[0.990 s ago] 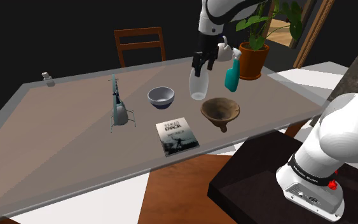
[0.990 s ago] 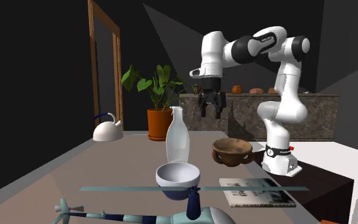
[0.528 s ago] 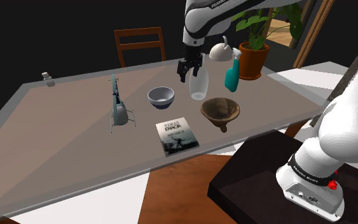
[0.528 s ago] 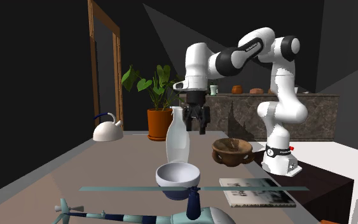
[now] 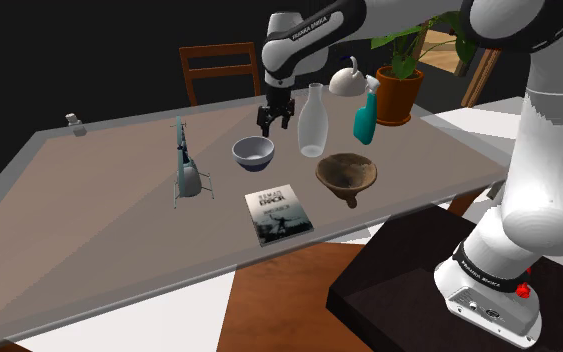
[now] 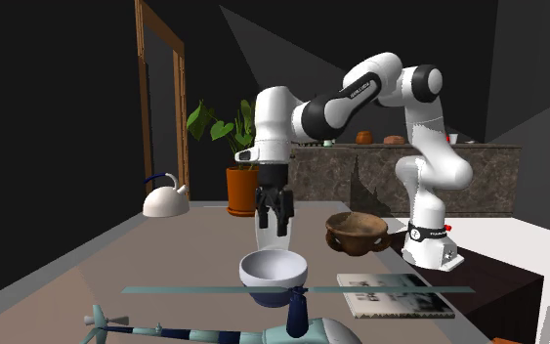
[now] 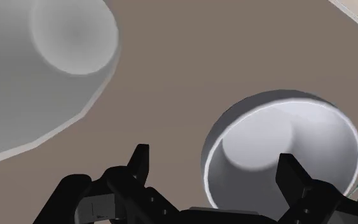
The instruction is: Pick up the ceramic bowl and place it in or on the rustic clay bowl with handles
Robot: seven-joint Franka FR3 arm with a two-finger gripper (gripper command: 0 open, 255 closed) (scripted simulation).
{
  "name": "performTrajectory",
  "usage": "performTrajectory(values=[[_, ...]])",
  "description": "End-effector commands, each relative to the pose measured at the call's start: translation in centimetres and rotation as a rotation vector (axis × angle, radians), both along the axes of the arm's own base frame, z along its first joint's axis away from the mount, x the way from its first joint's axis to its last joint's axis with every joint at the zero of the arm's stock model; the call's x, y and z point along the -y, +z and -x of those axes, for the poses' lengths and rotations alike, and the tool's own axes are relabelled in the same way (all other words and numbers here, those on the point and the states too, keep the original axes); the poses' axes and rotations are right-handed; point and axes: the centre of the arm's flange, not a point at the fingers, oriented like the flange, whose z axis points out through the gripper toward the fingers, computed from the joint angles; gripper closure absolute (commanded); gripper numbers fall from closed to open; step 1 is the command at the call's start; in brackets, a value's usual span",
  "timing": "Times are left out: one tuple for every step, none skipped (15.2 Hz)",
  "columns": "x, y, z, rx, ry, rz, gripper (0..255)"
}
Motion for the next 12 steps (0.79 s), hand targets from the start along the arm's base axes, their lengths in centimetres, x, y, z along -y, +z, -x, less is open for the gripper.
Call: performTrajectory(values=[[-0.2, -1.4, -2.5, 0.001, -0.001, -0.008, 0], [-0.3, -1.8, -3.1, 0.002, -0.001, -0.01, 0], [-0.4, -2.3, -3.1, 0.002, -0.001, -0.01, 0], [-0.4, -2.8, -3.2, 0.002, -0.001, -0.01, 0], [-0.5, -3.4, -3.2, 0.002, -0.001, -0.01, 0], [-0.6, -3.9, -3.2, 0.002, -0.001, -0.01, 0], [-0.6, -4.4, -3.3, 0.002, -0.001, -0.01, 0], [-0.7, -4.9, -3.3, 0.002, -0.001, -0.01, 0], [-0.8, -5.5, -3.3, 0.002, -0.001, -0.01, 0], [-0.8, -5.8, -3.3, 0.002, -0.001, -0.01, 0], [-0.8, -5.8, -3.3, 0.002, -0.001, -0.01, 0], [-0.8, -5.8, -3.3, 0.002, -0.001, -0.01, 0]])
